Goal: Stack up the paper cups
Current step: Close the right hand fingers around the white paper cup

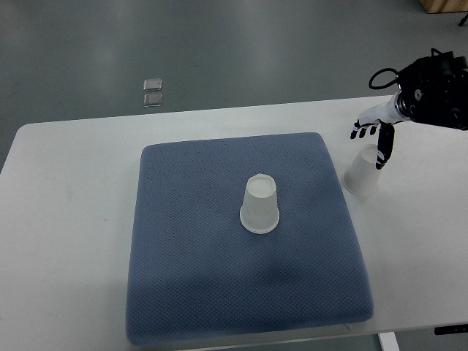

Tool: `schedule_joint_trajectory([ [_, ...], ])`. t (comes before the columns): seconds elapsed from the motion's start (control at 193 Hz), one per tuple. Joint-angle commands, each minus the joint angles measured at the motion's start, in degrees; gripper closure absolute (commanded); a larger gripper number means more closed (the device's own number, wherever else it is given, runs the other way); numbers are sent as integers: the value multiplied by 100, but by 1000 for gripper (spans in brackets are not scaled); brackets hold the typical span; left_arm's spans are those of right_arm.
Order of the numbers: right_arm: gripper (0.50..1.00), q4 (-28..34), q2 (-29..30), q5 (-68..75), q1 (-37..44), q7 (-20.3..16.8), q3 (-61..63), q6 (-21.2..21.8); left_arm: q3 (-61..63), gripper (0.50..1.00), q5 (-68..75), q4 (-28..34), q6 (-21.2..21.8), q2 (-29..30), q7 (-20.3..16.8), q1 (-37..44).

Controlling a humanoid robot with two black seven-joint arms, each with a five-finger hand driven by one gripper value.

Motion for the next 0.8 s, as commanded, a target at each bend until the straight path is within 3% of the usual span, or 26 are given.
schedule_joint_trajectory([
  [0.0,583,-27,24,4,-73,2,5,-31,-1,500,-5,0,3,0,2,8],
  [0.414,589,-246,24,-5,-372,-7,-4,-172,-1,500,-13,0,3,0,-7,79],
  [0.539,636,-255,24,4,-424,2,-4,-207,-1,500,-13,0,3,0,2,79],
  [0.792,636,-290,50,4,-530,2,5,-216,-1,500,-13,0,3,0,2,79],
])
